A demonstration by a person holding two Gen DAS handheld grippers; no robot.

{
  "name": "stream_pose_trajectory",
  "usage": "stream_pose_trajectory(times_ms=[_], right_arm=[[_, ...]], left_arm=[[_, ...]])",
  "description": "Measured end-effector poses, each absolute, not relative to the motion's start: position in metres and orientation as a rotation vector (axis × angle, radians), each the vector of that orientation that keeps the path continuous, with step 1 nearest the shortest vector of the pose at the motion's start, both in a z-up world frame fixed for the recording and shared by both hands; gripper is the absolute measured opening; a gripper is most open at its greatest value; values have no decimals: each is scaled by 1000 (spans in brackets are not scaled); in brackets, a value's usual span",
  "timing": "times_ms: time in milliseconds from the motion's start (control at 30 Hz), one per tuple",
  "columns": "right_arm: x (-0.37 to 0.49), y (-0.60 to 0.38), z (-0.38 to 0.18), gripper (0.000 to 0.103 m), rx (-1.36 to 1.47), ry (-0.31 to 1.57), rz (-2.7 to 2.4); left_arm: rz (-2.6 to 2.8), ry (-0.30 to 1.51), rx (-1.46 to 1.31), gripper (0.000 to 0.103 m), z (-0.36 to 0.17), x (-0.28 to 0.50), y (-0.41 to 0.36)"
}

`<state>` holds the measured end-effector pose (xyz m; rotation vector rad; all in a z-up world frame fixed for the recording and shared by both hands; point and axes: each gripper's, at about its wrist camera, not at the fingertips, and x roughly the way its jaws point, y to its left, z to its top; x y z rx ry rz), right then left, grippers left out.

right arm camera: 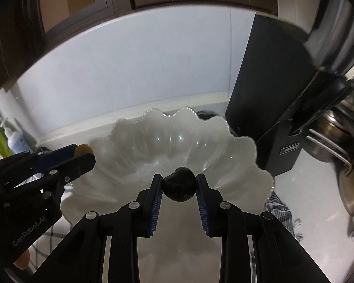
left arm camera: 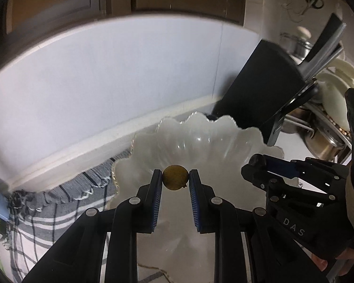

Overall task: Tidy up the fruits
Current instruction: 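Lift both held fruits and carry them over the white scalloped bowl, then open the left tool to drop the yellow fruit while the right tool releases the plum into the bowl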

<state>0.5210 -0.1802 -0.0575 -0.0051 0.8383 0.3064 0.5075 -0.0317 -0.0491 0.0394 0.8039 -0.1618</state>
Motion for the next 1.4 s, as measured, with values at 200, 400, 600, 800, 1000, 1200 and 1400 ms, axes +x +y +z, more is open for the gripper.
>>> stream_pose_trajectory(times_ms=[200, 400, 600, 800, 1000, 1200, 1400], right_arm=[[537, -179, -70, 30, 1, 886, 304], [544, -182, -75, 48, 14, 913, 289], [538, -185, -71, 49, 2, 897, 270], [521, -188, -57, 50, -10, 864, 260], [494, -195, -39, 57, 3, 816, 249], [461, -202, -19, 57, 11, 763, 242], [426, -201, 1, 57, -12, 693, 232]], left_arm=[[-170, 871, 50, 24, -68, 526, -35], [-173, 897, 50, 40, -73, 533, -35], [-152, 878, 51, 51, -67, 525, -33], [-123, 825, 74, 58, -49, 503, -32], [-103, 760, 86, 63, -28, 473, -29], [-88, 697, 65, 68, -5, 438, -24], [-80, 626, 73, 72, 15, 405, -22]])
